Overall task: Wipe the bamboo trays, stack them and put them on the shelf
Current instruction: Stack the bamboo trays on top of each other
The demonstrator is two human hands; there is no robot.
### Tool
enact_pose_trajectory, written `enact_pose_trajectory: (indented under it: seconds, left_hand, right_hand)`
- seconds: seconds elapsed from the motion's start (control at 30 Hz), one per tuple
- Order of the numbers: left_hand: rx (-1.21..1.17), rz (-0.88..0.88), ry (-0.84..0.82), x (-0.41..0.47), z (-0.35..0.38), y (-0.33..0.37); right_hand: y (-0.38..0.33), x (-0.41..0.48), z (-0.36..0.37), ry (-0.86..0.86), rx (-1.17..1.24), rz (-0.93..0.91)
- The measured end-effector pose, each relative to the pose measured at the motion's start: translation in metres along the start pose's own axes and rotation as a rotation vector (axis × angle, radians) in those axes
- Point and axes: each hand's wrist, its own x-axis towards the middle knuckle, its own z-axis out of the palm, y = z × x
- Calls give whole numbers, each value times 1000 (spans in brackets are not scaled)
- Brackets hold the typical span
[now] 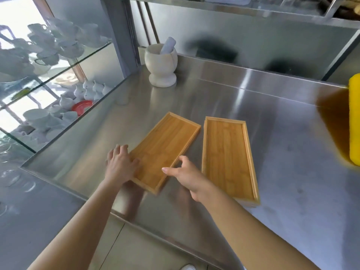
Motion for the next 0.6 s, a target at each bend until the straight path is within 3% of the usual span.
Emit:
enact_pose_trajectory:
  seconds: [0.13,0.27,0.4,0.53,0.6]
  left_hand:
    - [-16,-71,-201,6,5,-9]
    - [-304,-165,-197,5,-1,-2]
    - [-344,-212,-260,12,-16,-1]
    - [-214,-140,-428,10,-27,-4]
    - [-338,-175,-524,7,-28,-8]
  right_hand:
    - [-3,23,17,-34,274,127]
    - [-11,30,21,65,514,221]
    - [-10,30,10,126,480,303]
    - [-10,23,-5,129,380,315]
    - [-11,19,-11,86,375,323]
